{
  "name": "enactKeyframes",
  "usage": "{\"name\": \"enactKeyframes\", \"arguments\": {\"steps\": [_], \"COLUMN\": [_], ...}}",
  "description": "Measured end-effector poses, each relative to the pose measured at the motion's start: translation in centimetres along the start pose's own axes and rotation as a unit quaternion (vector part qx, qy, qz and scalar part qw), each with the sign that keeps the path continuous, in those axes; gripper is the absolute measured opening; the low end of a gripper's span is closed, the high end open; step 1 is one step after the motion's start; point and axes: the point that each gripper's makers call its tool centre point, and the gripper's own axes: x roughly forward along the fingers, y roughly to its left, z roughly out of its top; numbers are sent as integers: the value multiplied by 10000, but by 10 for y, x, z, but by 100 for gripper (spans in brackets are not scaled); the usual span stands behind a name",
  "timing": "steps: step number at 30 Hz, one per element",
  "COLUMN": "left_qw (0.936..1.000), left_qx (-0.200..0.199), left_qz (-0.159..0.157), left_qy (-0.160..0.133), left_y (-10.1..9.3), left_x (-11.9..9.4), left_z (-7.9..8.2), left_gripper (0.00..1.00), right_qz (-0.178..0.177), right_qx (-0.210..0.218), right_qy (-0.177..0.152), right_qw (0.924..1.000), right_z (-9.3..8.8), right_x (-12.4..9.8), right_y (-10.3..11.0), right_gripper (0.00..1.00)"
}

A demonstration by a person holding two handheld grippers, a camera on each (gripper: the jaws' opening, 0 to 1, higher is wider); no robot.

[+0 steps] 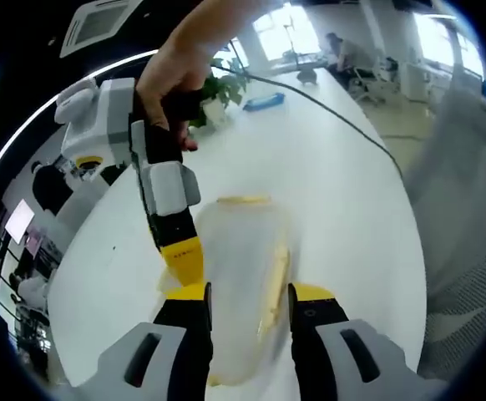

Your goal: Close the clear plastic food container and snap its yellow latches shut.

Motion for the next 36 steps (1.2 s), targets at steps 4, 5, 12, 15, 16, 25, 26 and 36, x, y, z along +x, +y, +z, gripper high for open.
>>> {"name": "enactKeyframes", "arguments": {"steps": [4,5,12,15,16,25,26,36], "left_qw": [9980,9980,9916,9889,9885,9838,9837,9838], "left_qx": [-613,-625,-1268,-1461,-1487,-1747,-1755,-1747], "left_qz": [36,63,188,224,246,398,398,329], "left_qy": [-137,-122,-182,-149,-127,-17,-6,218], "left_y": [4,6,14,17,18,28,29,27], "left_x": [-8,-10,-23,-26,-27,-33,-33,-32], "left_z": [-1,-3,-13,-20,-22,-35,-36,-50], "left_gripper": [37,38,43,46,47,51,51,53], "right_qz": [-327,-467,-916,-1109,-1161,-1453,-1467,-1568], "right_qx": [125,245,730,882,947,1330,1341,1191], "right_qy": [-83,-135,-559,-744,-772,-1095,-1116,-1185], "right_qw": [9994,9985,9915,9871,9857,9743,9737,9732], "right_z": [-6,-8,-23,-31,-35,-50,-51,-63], "right_x": [-7,-10,-29,-36,-39,-47,-48,-49], "right_y": [-2,-4,-3,-3,-2,6,7,25], "right_gripper": [46,46,47,48,49,50,50,59]}}
